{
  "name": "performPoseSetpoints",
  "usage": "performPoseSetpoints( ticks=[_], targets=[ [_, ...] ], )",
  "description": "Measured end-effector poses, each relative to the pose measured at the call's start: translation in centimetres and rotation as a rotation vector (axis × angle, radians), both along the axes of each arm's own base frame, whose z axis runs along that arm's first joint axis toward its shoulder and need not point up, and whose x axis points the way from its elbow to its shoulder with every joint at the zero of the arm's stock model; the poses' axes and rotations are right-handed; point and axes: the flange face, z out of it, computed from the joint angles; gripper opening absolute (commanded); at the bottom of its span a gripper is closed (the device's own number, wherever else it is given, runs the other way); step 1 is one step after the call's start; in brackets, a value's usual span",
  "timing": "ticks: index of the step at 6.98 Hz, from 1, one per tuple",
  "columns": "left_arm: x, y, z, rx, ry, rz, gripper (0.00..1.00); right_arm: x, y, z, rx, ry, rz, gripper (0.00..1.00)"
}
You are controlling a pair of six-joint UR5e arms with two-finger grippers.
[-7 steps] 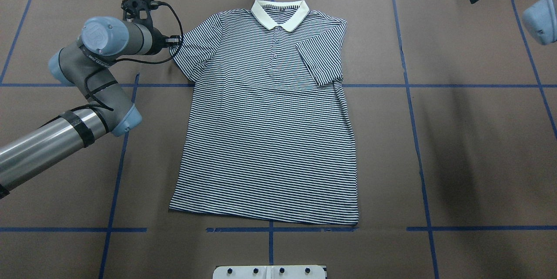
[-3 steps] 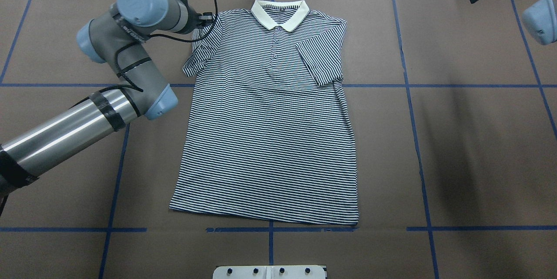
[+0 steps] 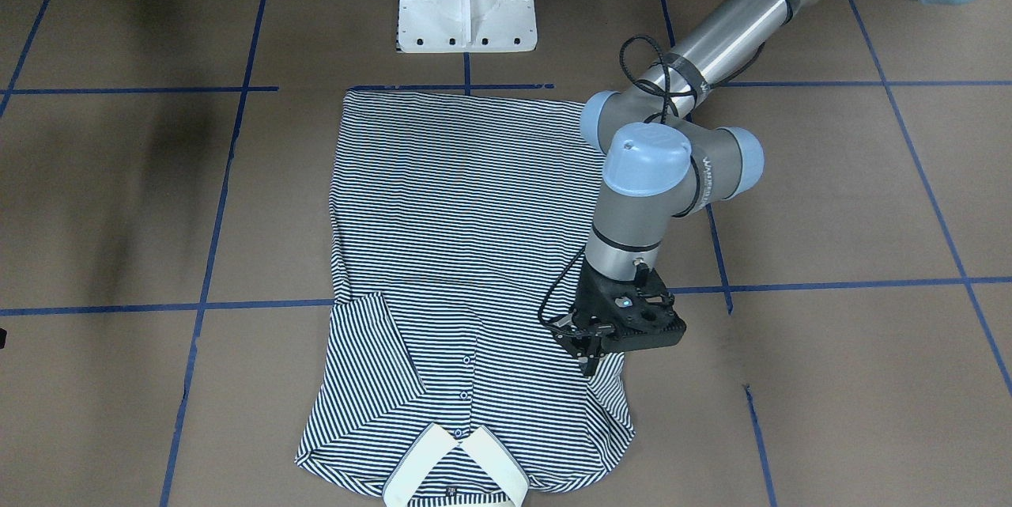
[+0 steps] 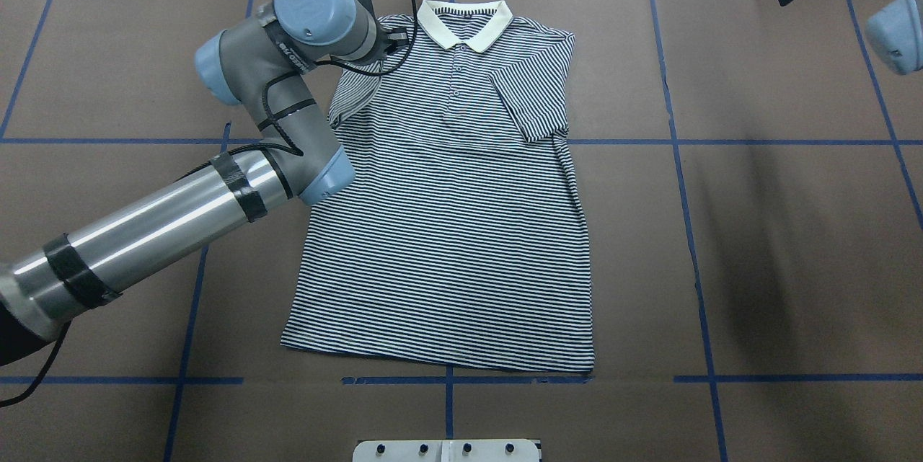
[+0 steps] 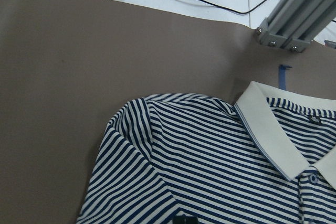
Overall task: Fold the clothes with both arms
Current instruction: 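Fold the sleeve nearest the left gripper inward over the shirt body, then lower both grippers to the shirt hem nearest the robot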
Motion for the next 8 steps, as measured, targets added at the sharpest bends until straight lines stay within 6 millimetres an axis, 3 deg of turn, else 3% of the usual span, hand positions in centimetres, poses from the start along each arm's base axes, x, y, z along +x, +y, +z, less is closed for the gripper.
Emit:
performPoseSetpoints(
  ticks=[1, 3, 5, 6, 7, 8],
  targets=[
    [1.5, 0.6, -1.1, -0.004, 0.003, 0.003, 0.99, 0.0, 0.0, 0.0, 0.0, 0.0, 0.0, 1.0],
    [2.3, 1.4, -1.9, 0.071, -0.029, 0.063, 1.0, -0.1, 0.0, 0.0, 0.0, 0.0, 0.0, 1.0],
    [0.8, 3.1, -3.5, 0.15, -0.012, 0.139, 1.0, -1.3, 0.7, -1.2, -0.035, -0.023, 0.029, 1.0],
    [-1.1, 5.1, -3.0, 0.178, 0.008, 0.171, 1.0, -4.0, 2.4, -3.4, -0.083, -0.046, 0.08, 1.0],
    [-3.6, 7.3, -2.1, 0.198, 0.02, 0.191, 1.0, -8.6, 5.7, -5.8, -0.13, -0.052, 0.154, 0.98],
    [-6.3, 10.0, -1.5, 0.21, 0.034, 0.216, 1.0, -14.8, 10.8, -8.3, -0.177, -0.063, 0.24, 0.96]
  ],
)
